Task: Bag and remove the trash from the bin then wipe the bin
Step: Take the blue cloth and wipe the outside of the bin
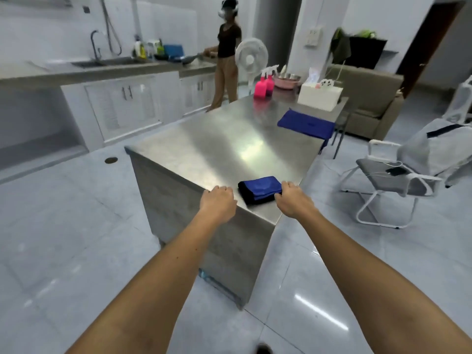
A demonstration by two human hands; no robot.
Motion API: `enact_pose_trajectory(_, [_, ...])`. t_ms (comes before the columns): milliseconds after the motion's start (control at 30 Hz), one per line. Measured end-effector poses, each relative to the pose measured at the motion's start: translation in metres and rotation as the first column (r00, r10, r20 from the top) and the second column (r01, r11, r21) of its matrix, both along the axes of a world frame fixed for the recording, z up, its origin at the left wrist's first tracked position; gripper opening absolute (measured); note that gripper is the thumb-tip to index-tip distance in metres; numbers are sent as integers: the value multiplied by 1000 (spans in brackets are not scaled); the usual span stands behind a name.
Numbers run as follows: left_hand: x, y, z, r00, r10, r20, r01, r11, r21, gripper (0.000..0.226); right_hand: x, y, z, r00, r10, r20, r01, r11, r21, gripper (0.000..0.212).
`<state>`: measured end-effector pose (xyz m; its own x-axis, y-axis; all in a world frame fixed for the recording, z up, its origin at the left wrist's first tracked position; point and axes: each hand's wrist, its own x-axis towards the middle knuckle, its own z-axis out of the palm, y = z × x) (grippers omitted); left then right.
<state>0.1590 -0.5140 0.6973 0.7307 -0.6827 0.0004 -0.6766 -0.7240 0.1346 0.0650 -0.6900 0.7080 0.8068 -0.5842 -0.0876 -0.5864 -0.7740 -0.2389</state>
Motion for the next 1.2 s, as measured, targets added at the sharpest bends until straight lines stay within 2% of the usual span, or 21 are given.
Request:
enact_pose_trajectory(100, [27, -57, -29, 986, 129, -109, -135, 989, -53, 35, 41, -62, -29, 998, 58, -23, -57, 997, 42, 47])
enact_pose_trajectory(167, [36, -88, -43, 942, 231, -245, -253, 965, -63, 36, 62, -93, -42, 997, 69, -27, -65, 991, 115, 46])
enact_pose_trajectory(267, [49, -134, -65, 880, 322, -348, -374, 923, -93, 40, 97, -135, -64, 998, 62, -30, -54, 973, 225, 42])
enact_pose_trajectory(367, [55, -165, -80, 784, 433, -445, -533, 837, -125, 45, 125, -159, -82, 995, 40, -91, -8, 945, 328, 50])
enact_pose_trajectory(467, [66, -181, -85, 709, 535, -460, -652, 746, -138, 50, 146, -176, -97, 993, 49, -107, -1, 915, 403, 39])
enact_pose_trajectory(567, [79, -182, -85, 626, 569, -533, -716, 690, -105, 49, 160, -186, -99, 992, 26, -127, 51, 819, 571, 36])
enact_pose_trajectory(667, [86, -175, -79, 530, 541, -653, -757, 648, -78, 28, 165, -190, -90, 985, 14, -174, 114, 703, 702, 25])
enact_pose_trajectory(733, [85, -164, -78, 428, 467, -774, -813, 574, -103, 20, 168, -185, -80, 983, 33, -179, 119, 628, 769, 25])
enact_pose_trajectory(867, [71, -114, -64, 189, 178, -966, -938, 325, -124, 15, 181, -147, -61, 999, 42, 0, -17, 410, 912, 19])
enact_pose_trajectory(933, [53, -74, -53, 142, -3, -990, -962, 234, -138, 16, 183, -108, -52, 999, 50, 11, -21, 190, 982, 28])
enact_pose_trajectory(1000, [35, -31, -42, 188, -95, -978, -969, 143, -200, 21, 179, -67, -54, 994, 109, -26, 35, -86, 996, 44])
enact_pose_trajectory(1067, [23, 10, -39, 248, -142, -958, -967, 16, -253, 30, 170, -29, -59, 990, 142, -18, 59, -290, 955, 47])
enact_pose_trajectory(1100, [7, 41, -42, 286, -136, -948, -957, -77, -278, 33, 160, 4, -67, 985, 173, -26, 90, -375, 923, 44])
enact_pose_trajectory(1133, [-8, 69, -45, 312, -128, -941, -947, -124, -297, 33, 149, 34, -75, 982, 185, -21, 102, -437, 894, 40])
enact_pose_trajectory(1200, [-21, 90, -48, 303, -85, -949, -950, -102, -294, 32, 137, 65, -91, 989, 143, 31, 48, -514, 856, 35])
